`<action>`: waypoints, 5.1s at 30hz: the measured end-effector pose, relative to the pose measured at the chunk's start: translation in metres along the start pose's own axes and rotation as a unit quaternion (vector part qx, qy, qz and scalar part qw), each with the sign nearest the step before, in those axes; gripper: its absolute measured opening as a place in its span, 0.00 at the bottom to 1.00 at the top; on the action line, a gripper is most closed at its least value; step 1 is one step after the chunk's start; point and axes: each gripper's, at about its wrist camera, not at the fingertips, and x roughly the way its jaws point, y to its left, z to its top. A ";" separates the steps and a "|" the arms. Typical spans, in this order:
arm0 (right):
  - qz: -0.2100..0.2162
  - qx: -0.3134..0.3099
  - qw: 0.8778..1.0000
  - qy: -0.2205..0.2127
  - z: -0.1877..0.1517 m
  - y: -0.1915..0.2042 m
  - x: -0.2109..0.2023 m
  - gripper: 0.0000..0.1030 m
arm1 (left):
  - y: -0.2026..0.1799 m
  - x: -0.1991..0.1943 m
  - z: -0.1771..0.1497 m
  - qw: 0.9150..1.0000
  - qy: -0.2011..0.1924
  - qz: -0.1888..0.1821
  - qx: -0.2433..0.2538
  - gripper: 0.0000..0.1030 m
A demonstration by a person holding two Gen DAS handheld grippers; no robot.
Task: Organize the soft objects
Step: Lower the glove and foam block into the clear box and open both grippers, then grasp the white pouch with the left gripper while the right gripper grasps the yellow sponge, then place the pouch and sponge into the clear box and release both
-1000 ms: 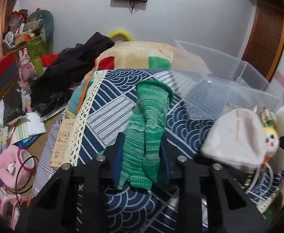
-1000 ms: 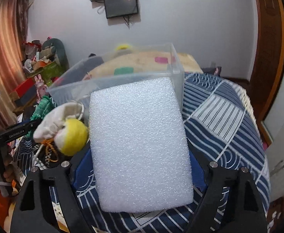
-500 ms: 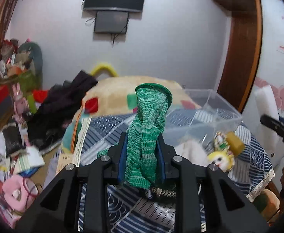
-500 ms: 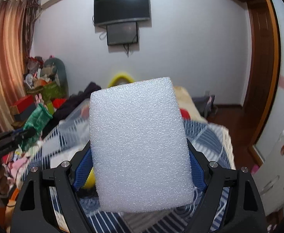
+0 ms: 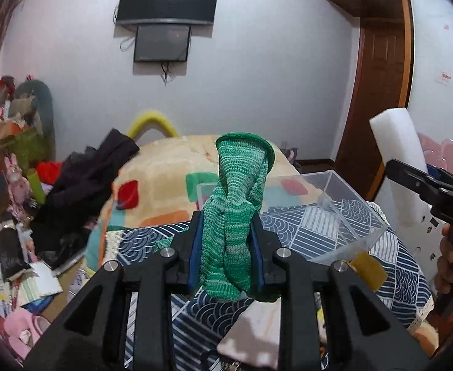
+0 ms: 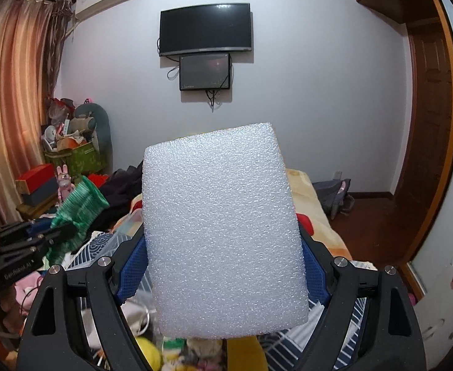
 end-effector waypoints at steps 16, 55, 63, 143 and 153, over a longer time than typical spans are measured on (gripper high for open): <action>0.013 -0.029 0.990 0.135 -0.030 0.006 0.078 0.80 | -0.024 0.084 -0.004 0.993 0.104 -0.029 0.040 0.27; 0.006 -0.021 0.999 0.031 -0.017 -0.011 -0.019 0.91 | -0.039 -0.025 -0.024 0.998 0.028 -0.013 0.054 0.97; 0.005 0.006 0.996 0.092 -0.060 -0.026 -0.002 0.91 | -0.033 0.003 -0.061 0.996 0.082 -0.027 0.027 0.96; 0.075 0.014 0.992 0.105 -0.032 0.015 0.068 0.35 | -0.011 0.071 0.005 0.998 0.053 -0.024 -0.020 0.06; 0.089 -0.004 0.982 0.167 -0.043 0.021 0.089 0.37 | -0.010 0.078 -0.003 0.995 0.086 -0.040 -0.022 0.11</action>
